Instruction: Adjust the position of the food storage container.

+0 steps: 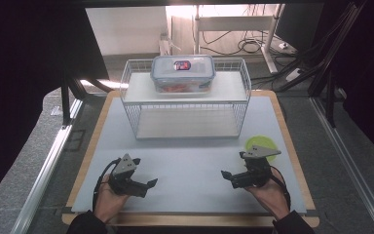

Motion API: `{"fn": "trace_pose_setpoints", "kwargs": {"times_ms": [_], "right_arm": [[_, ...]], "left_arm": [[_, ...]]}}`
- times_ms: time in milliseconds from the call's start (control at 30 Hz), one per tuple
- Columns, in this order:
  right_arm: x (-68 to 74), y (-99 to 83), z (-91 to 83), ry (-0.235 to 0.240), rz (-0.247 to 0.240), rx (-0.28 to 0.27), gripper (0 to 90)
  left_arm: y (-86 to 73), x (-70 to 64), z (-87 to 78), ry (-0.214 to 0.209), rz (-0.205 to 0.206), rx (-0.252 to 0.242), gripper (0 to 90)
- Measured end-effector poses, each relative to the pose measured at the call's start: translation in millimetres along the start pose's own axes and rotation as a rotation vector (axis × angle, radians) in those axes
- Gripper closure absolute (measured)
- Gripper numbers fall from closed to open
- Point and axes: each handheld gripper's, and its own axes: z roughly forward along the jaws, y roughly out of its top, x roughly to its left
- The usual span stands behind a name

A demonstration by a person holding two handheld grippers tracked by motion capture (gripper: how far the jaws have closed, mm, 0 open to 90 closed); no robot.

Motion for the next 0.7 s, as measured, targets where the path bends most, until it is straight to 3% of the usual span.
{"fn": "trace_pose_setpoints", "kwargs": {"times_ms": [133, 200, 367, 567, 700], "right_arm": [[-6.9, 0.6, -2.0, -0.007, 0.045, 0.022, 6.5], [-10.5, 1.6, -5.3, -0.015, 0.063, 0.025, 15.8], [-18.6, 7.1, -14.0, -0.021, 0.038, 0.031, 47.1], [-38.3, 14.8, -22.2, -0.103, 0.044, 0.026, 70.0], [-57.9, 15.0, -25.7, -0.157, 0.078, 0.012, 84.3]], "left_arm": [[-1.1, 2.4, -1.4, -0.011, -0.010, -0.021, 2.8], [-0.9, 2.2, -1.2, -0.009, -0.003, -0.022, 3.3], [0.0, -0.9, -0.3, -0.001, 0.023, -0.020, 4.0], [0.3, -1.8, 0.1, 0.001, 0.034, -0.017, 4.5], [0.4, -2.3, 0.9, 0.002, 0.039, -0.012, 4.7]]}}
